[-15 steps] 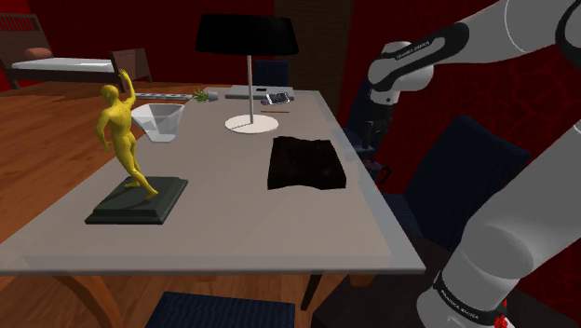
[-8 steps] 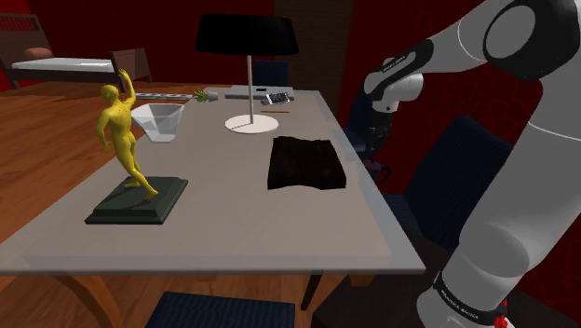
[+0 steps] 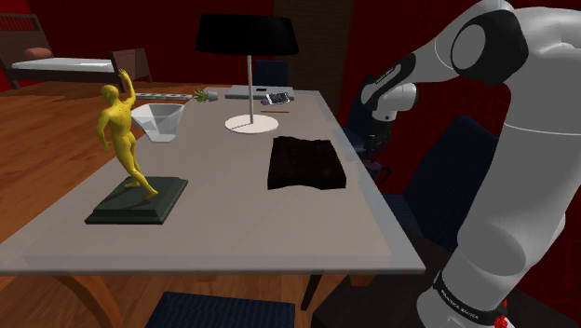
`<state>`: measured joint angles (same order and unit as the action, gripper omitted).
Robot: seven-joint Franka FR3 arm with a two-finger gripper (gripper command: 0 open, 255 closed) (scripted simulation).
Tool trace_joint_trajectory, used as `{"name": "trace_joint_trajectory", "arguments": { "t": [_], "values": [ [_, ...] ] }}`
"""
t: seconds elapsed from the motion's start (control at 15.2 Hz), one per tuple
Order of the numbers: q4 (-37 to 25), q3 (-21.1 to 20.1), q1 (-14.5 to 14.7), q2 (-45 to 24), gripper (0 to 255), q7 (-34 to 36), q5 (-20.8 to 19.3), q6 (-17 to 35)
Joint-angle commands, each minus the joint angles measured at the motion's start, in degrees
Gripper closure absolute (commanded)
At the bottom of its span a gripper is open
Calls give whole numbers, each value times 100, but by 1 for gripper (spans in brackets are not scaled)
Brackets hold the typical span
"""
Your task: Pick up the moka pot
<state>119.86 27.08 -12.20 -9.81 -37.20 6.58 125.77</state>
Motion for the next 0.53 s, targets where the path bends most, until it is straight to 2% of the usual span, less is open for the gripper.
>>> {"name": "trace_joint_trajectory", "arguments": {
  "t": [0.0,0.2,0.26,0.46],
  "values": [
    [60,-13,-13,-87,0,-44,59,139],
    [100,-27,-25,-164,0,-80,111,245],
    [88,-26,-26,-166,255,-82,111,235],
    [94,-24,-25,-156,255,-79,105,232]
  ]
}}
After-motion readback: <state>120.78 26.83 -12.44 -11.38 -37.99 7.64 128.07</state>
